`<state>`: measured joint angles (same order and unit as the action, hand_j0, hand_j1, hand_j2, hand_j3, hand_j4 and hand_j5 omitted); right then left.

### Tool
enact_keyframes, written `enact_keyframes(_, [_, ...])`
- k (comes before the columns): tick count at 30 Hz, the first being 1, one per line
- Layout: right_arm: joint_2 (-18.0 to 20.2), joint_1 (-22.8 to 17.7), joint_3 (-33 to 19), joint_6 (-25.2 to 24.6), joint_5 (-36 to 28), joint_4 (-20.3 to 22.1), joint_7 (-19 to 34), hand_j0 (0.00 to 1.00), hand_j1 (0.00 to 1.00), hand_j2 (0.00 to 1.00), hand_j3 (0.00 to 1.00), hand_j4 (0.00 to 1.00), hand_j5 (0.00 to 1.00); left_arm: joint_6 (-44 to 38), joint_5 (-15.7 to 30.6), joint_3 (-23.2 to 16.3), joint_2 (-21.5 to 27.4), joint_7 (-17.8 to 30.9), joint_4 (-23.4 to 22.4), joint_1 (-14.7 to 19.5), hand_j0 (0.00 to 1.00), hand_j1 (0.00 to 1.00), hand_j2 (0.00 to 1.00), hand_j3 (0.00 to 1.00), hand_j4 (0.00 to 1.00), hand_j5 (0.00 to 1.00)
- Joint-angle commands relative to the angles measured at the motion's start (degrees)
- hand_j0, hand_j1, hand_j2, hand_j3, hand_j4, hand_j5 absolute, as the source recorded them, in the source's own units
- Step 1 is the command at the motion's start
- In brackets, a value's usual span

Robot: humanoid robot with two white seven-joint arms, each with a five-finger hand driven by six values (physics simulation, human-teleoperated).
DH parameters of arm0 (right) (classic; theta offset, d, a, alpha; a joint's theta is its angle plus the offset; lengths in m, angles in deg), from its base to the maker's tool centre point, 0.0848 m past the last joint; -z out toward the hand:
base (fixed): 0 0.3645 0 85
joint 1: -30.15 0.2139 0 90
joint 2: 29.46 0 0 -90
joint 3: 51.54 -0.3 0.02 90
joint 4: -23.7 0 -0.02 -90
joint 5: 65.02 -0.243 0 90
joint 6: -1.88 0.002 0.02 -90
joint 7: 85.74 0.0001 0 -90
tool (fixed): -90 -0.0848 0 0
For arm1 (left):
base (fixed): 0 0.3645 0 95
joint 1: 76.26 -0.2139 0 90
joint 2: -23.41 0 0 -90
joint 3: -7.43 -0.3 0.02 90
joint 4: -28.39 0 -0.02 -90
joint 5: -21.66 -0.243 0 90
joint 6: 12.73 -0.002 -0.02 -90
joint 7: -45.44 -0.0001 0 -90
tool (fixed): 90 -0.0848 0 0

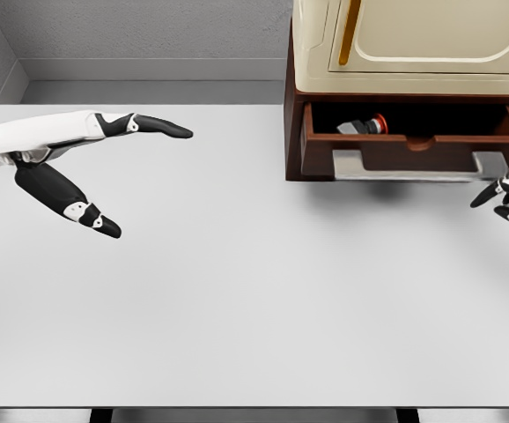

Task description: Put the switch into the drawer with left arm, and close the drawer with right arm

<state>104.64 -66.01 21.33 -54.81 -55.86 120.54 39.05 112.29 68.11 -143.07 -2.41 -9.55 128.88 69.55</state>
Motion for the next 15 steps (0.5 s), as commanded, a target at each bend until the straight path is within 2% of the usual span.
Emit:
enact_keyframes(1, [-0.51, 0.00, 0.43, 1.70, 2.27, -0.08, 0.21, 0.53, 0.53, 0.53, 0.53, 0.53, 0.53, -0.13, 0.49, 0.04, -0.19, -0.01, 0.06, 0.00, 1.00, 1.00, 1.00, 1.00, 1.00, 1.00])
enact_keyframes(7, [-1.12, 2.99, 0.52, 1.70, 3.42, -1.66, 0.21, 0.53, 0.53, 0.53, 0.53, 0.53, 0.53, -0.13, 0.49, 0.04, -0.11, -0.01, 0.06, 0.00, 1.00, 1.00, 1.00, 1.00, 1.00, 1.00])
enact_keyframes(11, [-1.21, 5.71, 3.24, 1.70, 3.42, -3.86, 0.21, 0.53, 0.53, 0.53, 0.53, 0.53, 0.53, -0.13, 0.49, 0.04, -0.20, -0.01, 0.06, 0.00, 1.00, 1.00, 1.00, 1.00, 1.00, 1.00])
enact_keyframes(15, [-1.65, 6.42, 3.33, 1.70, 3.50, -4.65, 0.21, 0.53, 0.53, 0.53, 0.53, 0.53, 0.53, -0.13, 0.58, 0.04, -0.20, -0.01, 0.06, -0.09, 1.00, 1.00, 1.00, 1.00, 1.00, 1.00])
